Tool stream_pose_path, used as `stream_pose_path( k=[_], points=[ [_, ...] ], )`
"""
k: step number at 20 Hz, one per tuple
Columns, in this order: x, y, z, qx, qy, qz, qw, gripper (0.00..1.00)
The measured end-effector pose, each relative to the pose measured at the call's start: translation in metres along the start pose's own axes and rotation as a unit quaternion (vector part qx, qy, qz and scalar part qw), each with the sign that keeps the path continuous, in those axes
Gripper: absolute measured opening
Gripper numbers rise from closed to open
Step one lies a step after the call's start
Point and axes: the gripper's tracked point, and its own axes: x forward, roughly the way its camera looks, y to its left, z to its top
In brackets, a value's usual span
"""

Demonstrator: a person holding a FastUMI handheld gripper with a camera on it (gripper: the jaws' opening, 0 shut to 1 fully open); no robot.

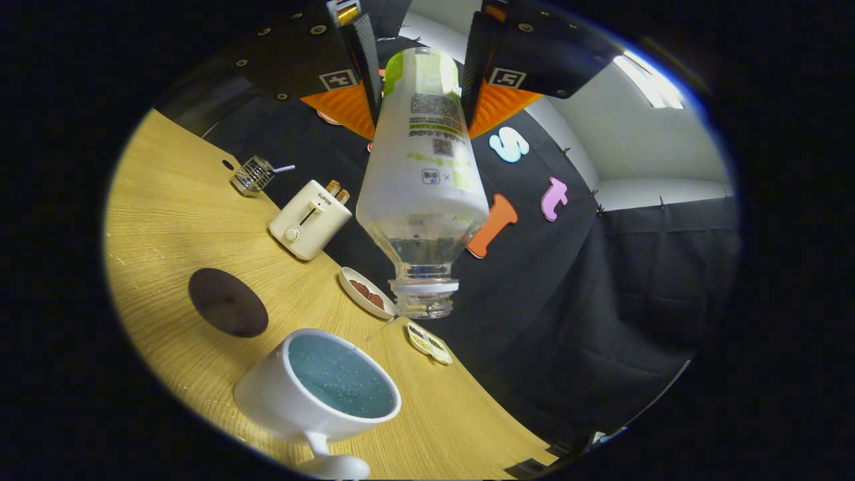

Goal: Take the bottle from table, then pour the juice into the cup, finally place the bottle on the coaster

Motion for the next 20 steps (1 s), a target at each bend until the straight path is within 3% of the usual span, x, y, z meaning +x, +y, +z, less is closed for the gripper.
stream_pose_path(
  k=[3, 5, 11, 13, 17, 20],
  points=[
    [-0.004, -0.006, 0.004, -0.019, -0.002, -0.015, 1.0, 0.56],
    [0.002, -0.031, 0.004, -0.065, 0.0, -0.048, 0.997, 0.56],
    [-0.009, -0.071, 0.018, -0.231, 0.012, -0.125, 0.965, 0.56],
    [-0.008, -0.089, 0.021, -0.322, 0.023, -0.152, 0.934, 0.56],
    [-0.002, -0.107, 0.013, -0.495, 0.058, -0.163, 0.851, 0.56],
    [0.003, -0.117, 0.012, -0.61, 0.077, -0.16, 0.772, 0.56]
  ],
)
